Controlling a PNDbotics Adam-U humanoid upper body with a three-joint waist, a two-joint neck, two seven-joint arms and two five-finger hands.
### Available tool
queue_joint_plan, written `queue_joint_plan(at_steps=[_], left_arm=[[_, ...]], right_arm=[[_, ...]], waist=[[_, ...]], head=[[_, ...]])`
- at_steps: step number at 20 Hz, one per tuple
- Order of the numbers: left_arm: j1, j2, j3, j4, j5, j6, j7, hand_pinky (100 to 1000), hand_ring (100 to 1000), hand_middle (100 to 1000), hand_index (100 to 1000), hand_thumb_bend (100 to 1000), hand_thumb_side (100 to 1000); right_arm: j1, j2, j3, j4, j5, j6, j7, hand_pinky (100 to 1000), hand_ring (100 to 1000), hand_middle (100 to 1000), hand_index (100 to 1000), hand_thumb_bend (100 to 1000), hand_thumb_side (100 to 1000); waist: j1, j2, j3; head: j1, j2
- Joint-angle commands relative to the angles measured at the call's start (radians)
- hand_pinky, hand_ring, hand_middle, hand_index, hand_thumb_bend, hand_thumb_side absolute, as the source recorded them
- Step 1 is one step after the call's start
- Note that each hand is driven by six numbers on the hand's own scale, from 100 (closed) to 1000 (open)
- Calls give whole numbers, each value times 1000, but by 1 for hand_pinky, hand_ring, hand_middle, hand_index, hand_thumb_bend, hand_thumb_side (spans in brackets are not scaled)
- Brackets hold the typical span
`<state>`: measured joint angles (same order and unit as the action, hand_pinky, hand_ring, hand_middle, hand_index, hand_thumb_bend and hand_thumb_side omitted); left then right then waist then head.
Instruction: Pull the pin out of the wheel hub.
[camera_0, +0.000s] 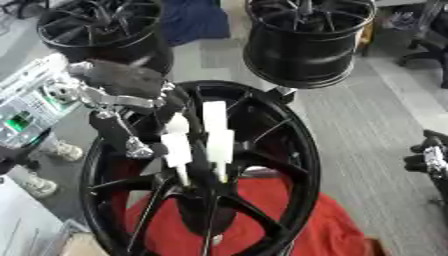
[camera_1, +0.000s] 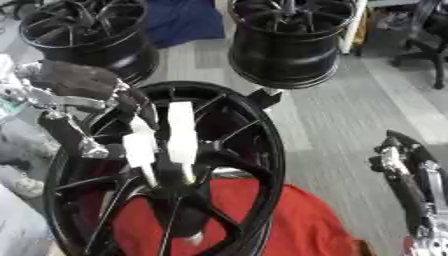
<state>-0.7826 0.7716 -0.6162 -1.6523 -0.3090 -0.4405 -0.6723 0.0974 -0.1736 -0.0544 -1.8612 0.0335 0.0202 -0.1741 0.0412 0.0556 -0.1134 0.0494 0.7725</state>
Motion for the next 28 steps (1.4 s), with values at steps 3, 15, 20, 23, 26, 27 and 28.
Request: queue_joint_plan(at_steps=[3, 15, 20, 23, 26, 27, 28], left_arm=[[-9, 5, -4, 10, -13, -239, -235, 608, 554, 723, 852, 247, 205], [5, 28, -16, 22, -64, -268, -235, 639, 583, 735, 858, 298, 203], [20, 61, -8, 8, -90, -281, -235, 647, 591, 739, 858, 323, 201], [22, 61, -4, 11, -97, -287, -235, 646, 591, 737, 857, 312, 200], [21, 58, -2, 12, -103, -294, -235, 647, 592, 737, 856, 312, 199], [21, 58, -1, 13, -105, -296, -235, 647, 592, 737, 856, 312, 199], [21, 58, 0, 13, -107, -298, -235, 648, 593, 736, 855, 311, 199]], right_arm=[[-9, -19, 2, -12, 3, -3, 2, 583, 572, 572, 798, 100, 575], [-9, -20, 2, -12, 4, -2, 2, 582, 572, 572, 798, 100, 575], [-8, -22, 2, -12, 5, -3, 2, 582, 572, 572, 798, 100, 575], [-8, -22, 2, -12, 5, -2, 2, 582, 572, 572, 798, 100, 574], [-9, -22, 2, -12, 5, -2, 3, 582, 572, 572, 797, 100, 575], [-9, -22, 3, -12, 5, -3, 3, 582, 572, 572, 797, 100, 575], [-9, -22, 2, -12, 5, -2, 3, 582, 572, 572, 797, 100, 576]], waist=[[-3, -6, -1], [-1, -6, -1], [2, -7, 2], [1, -8, 2], [1, -7, 0], [1, -6, 0], [2, -6, 0]], head=[[0, -2], [-1, -2], [-3, -2], [-3, -2], [-3, -2], [-3, -2], [-4, -2]])
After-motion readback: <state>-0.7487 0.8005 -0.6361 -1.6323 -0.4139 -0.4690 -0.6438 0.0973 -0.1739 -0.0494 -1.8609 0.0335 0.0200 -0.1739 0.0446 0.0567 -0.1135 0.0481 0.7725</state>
